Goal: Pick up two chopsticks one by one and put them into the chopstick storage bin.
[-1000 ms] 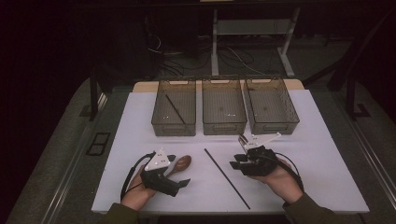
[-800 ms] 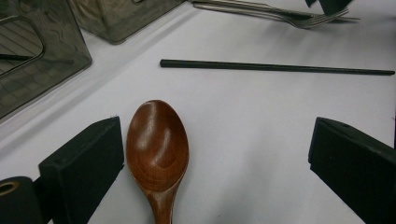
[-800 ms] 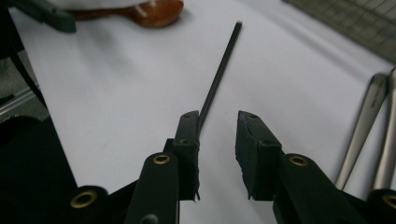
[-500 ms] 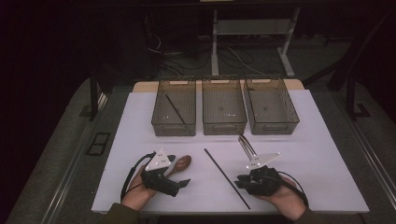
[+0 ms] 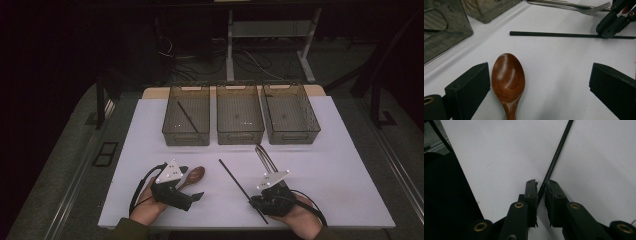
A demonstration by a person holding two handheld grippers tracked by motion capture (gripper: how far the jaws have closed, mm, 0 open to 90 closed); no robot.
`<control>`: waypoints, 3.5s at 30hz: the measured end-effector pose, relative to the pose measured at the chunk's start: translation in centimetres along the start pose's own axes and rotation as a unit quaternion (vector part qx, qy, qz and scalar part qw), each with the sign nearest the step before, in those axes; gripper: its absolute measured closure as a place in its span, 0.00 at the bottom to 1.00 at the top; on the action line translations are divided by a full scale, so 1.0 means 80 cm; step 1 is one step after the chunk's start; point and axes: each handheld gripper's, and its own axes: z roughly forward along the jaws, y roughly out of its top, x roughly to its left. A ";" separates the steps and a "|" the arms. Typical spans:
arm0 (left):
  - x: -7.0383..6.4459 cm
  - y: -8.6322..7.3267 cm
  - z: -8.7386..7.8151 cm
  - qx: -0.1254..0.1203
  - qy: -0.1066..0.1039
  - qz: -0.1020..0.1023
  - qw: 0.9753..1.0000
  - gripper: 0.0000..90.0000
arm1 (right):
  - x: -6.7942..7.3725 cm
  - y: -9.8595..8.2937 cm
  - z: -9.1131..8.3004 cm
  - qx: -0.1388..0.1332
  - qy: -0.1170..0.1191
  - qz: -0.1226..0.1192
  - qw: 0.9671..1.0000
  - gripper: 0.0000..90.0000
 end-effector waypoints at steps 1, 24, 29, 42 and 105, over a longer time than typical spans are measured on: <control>0.000 0.000 0.000 0.000 0.000 0.000 1.000 0.03 | 0.000 0.000 0.000 0.000 -0.001 -0.001 1.000 0.91; 0.000 0.000 -0.001 -0.002 0.000 0.000 1.000 0.03 | -0.035 -0.005 -0.014 0.019 -0.025 -0.010 0.999 0.93; 0.000 0.000 0.000 -0.001 -0.001 -0.001 1.000 0.03 | -0.039 0.005 -0.020 -0.006 -0.011 -0.004 1.000 0.86; 0.000 0.000 0.001 -0.001 -0.002 0.000 1.000 0.03 | -0.035 0.032 0.014 0.006 0.002 -0.030 1.000 0.89; 0.001 0.000 -0.001 -0.009 -0.004 -0.001 1.000 0.03 | -0.074 0.124 -0.061 -0.147 -0.044 0.031 0.988 0.96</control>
